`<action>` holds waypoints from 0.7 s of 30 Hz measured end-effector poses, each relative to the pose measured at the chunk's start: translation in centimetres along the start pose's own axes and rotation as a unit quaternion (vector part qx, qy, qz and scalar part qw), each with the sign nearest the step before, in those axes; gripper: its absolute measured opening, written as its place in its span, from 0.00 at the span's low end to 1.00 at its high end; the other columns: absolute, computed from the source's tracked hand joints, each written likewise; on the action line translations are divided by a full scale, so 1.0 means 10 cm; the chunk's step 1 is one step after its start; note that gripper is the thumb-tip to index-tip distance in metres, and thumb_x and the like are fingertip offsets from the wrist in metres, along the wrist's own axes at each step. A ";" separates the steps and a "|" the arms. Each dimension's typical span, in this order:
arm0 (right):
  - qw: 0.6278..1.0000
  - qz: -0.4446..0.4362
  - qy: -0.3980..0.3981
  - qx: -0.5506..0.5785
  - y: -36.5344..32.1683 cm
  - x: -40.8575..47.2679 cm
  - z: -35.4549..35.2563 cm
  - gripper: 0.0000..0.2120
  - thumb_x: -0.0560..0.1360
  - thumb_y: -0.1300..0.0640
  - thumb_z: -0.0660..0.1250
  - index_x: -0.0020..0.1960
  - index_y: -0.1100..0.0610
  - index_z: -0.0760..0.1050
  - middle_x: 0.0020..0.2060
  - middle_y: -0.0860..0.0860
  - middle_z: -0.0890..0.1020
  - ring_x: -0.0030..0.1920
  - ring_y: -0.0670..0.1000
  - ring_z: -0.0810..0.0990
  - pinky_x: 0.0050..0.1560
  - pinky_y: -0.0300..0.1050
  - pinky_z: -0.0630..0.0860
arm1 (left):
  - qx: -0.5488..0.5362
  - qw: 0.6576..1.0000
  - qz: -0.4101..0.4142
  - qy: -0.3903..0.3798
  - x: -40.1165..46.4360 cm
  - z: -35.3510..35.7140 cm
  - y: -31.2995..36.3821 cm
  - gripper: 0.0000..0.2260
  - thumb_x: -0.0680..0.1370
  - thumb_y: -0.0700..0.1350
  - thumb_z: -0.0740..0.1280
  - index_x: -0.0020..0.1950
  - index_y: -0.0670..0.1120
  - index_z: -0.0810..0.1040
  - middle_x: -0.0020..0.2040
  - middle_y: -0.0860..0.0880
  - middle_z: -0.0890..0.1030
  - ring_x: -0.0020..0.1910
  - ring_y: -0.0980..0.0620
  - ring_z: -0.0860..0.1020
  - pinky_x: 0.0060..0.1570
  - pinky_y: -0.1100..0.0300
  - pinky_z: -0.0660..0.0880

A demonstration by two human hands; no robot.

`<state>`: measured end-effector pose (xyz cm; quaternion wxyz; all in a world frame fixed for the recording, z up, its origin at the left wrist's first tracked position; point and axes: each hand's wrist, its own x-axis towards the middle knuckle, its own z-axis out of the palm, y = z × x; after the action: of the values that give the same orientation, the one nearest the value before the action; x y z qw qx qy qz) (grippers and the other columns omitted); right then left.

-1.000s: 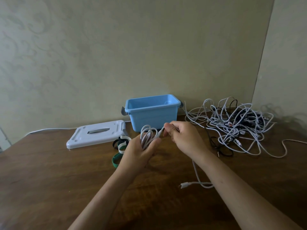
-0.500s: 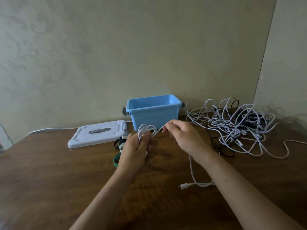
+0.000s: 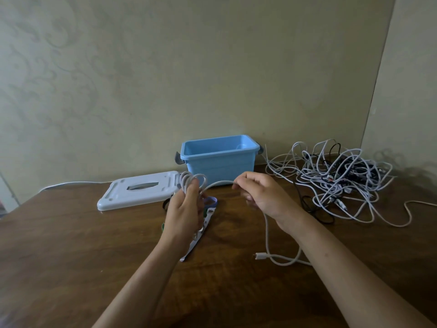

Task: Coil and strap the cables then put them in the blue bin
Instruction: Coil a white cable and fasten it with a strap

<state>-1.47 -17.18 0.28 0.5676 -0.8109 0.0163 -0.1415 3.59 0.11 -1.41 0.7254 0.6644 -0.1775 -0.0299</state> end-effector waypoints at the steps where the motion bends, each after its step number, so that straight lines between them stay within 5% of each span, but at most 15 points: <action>1: 1.000 -0.012 -0.006 0.013 0.01 -0.01 0.03 0.14 0.85 0.51 0.58 0.47 0.54 0.78 0.26 0.42 0.72 0.29 0.40 0.70 0.37 0.37 0.68 | 0.010 1.000 0.000 -0.009 0.00 0.01 -0.03 0.21 0.83 0.56 0.58 0.40 0.41 0.75 0.28 0.49 0.72 0.26 0.52 0.67 0.25 0.61 0.64; 7: 0.998 -0.047 -0.009 0.045 0.00 -0.04 0.11 0.12 0.86 0.51 0.57 0.49 0.54 0.76 0.29 0.45 0.74 0.31 0.42 0.72 0.36 0.37 0.70 | 0.050 0.998 0.031 -0.026 -0.02 0.06 -0.10 0.19 0.84 0.56 0.57 0.36 0.51 0.73 0.26 0.56 0.70 0.25 0.58 0.67 0.28 0.61 0.63; 11: 0.991 -0.049 -0.079 0.096 -0.05 -0.10 0.11 0.12 0.85 0.51 0.58 0.51 0.58 0.75 0.30 0.49 0.77 0.32 0.46 0.75 0.37 0.37 0.74 | 0.104 0.992 0.060 0.034 -0.01 0.05 -0.07 0.18 0.84 0.54 0.56 0.46 0.42 0.77 0.26 0.57 0.75 0.25 0.60 0.73 0.27 0.66 0.68; 14: 0.984 -0.054 -0.122 0.118 -0.10 -0.13 0.14 0.10 0.84 0.52 0.61 0.52 0.59 0.75 0.32 0.51 0.78 0.33 0.47 0.77 0.38 0.38 0.77 | 0.148 0.984 0.076 0.067 0.01 0.02 -0.07 0.16 0.84 0.52 0.58 0.47 0.44 0.78 0.27 0.55 0.78 0.24 0.60 0.73 0.28 0.60 0.70; 21: 0.991 -0.094 -0.057 0.077 -0.01 -0.08 0.20 0.08 0.78 0.52 0.70 0.49 0.57 0.79 0.34 0.47 0.81 0.35 0.46 0.80 0.40 0.39 0.78 | 0.115 0.991 0.065 -0.029 -0.07 0.11 -0.05 0.10 0.84 0.47 0.59 0.47 0.47 0.77 0.28 0.56 0.76 0.25 0.61 0.73 0.26 0.68 0.68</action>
<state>-1.73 -15.16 -0.37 0.6127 -0.7693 -0.1033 -0.1483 2.73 -0.76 -1.94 0.6391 0.7294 -0.2433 0.0184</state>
